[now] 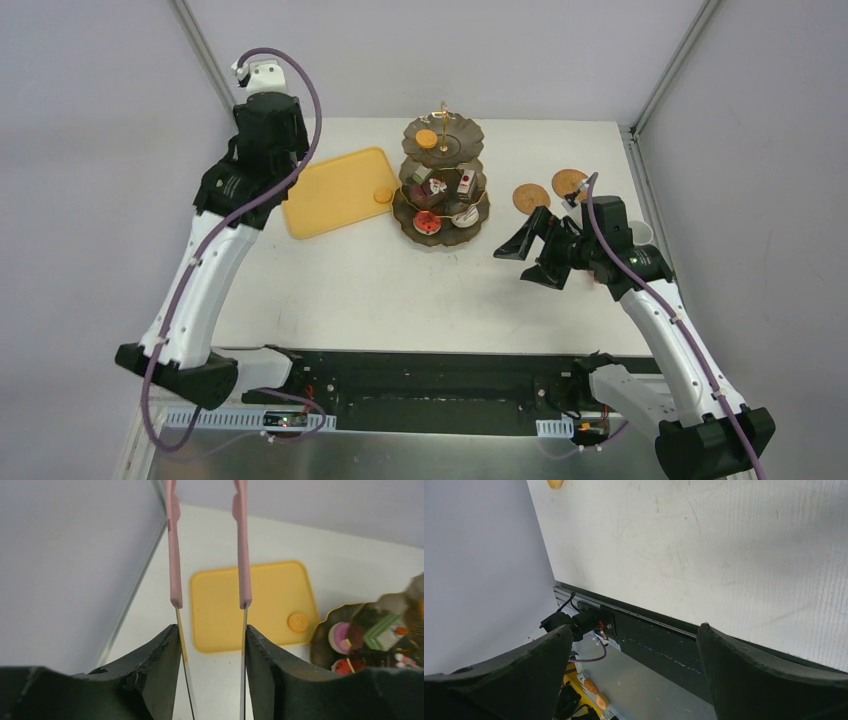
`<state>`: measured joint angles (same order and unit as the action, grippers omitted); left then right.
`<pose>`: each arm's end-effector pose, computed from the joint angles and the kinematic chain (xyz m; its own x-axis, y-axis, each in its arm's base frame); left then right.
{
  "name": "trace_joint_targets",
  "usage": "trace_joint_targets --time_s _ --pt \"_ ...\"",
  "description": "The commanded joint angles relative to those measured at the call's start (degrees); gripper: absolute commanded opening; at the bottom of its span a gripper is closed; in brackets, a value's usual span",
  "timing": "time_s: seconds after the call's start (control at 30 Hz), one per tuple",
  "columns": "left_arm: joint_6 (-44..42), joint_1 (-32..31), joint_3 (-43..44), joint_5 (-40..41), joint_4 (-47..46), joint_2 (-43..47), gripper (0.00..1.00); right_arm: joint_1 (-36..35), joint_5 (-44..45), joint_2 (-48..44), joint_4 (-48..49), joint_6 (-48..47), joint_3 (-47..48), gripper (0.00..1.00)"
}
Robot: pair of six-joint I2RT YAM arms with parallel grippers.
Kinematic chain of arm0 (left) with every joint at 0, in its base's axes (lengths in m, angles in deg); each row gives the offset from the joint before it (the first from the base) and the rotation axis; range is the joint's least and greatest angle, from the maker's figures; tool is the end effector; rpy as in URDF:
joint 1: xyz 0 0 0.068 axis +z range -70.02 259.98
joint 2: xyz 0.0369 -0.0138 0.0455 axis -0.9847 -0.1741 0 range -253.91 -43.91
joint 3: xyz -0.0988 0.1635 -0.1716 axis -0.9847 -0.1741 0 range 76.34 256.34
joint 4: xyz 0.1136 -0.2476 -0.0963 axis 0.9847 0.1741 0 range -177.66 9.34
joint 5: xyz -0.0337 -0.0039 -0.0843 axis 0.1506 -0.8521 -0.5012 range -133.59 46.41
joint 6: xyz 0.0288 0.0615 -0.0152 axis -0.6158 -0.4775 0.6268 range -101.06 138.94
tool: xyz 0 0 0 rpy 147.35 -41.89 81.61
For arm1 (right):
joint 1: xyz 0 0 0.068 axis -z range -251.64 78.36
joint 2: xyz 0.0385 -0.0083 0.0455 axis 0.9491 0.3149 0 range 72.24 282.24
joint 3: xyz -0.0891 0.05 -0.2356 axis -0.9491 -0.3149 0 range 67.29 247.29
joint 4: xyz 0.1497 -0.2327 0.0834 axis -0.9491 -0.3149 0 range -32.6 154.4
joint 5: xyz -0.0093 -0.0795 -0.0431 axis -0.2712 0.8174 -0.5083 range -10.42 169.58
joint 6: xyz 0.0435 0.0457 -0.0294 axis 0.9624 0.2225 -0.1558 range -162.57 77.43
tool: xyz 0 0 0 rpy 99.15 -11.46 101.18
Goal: Serve the afternoon tea
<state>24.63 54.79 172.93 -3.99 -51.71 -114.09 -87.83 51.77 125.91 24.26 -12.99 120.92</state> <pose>0.2605 -0.0826 0.5025 -0.1251 -0.0255 -0.9918 -0.2547 0.9670 0.0073 0.2255 0.0930 0.2926 -0.8295 0.2139 -0.5158 -0.2062 0.7411 0.6389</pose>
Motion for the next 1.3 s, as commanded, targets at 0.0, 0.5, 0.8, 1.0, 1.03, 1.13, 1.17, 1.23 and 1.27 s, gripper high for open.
trace_joint_targets --time_s 0.0,0.5,0.8,1.0,1.03,1.13,1.17,1.23,1.27 --pt "11.46 12.02 -2.48 -14.13 11.34 -5.0 0.48 0.21 -0.99 -0.71 0.41 0.25 0.05 0.99" --pt "-11.49 15.21 -11.64 -51.73 5.77 -16.35 0.43 0.25 -0.97 -0.67 0.42 0.48 -0.05 0.99" --pt "-28.55 14.64 -19.76 -54.68 -0.65 -13.5 0.44 0.28 -0.69 -0.44 -0.3 0.39 0.4 0.99" --pt "-31.28 14.35 -21.81 -56.3 -5.17 -15.4 0.44 0.27 -0.66 -0.5 -1.78 0.08 0.34 0.99" --pt "-32.01 14.23 -21.57 -56.16 -4.88 -16.33 0.44 0.25 -0.66 -0.6 -2.17 0.04 0.36 0.99" --pt "-33.82 14.01 -19.74 -56.04 -3.3 -19.64 0.43 0.21 -0.49 -0.81 -3.42 -0.17 0.34 0.99" --pt "-34.2 14.03 -19.36 -55.76 -3.3 -20.44 0.43 0.22 -0.44 -0.77 -3.78 -0.25 0.42 0.99" --pt "-34.93 14.03 -19.03 -56.15 -3.42 -21.51 0.44 0.22 -0.53 -0.82 -4.29 -0.17 0.55 0.99" --pt "-34.95 14.03 -18.76 -56.27 -3.47 -22.14 0.44 0.27 -0.57 -0.84 -4.35 -0.22 0.48 0.99"
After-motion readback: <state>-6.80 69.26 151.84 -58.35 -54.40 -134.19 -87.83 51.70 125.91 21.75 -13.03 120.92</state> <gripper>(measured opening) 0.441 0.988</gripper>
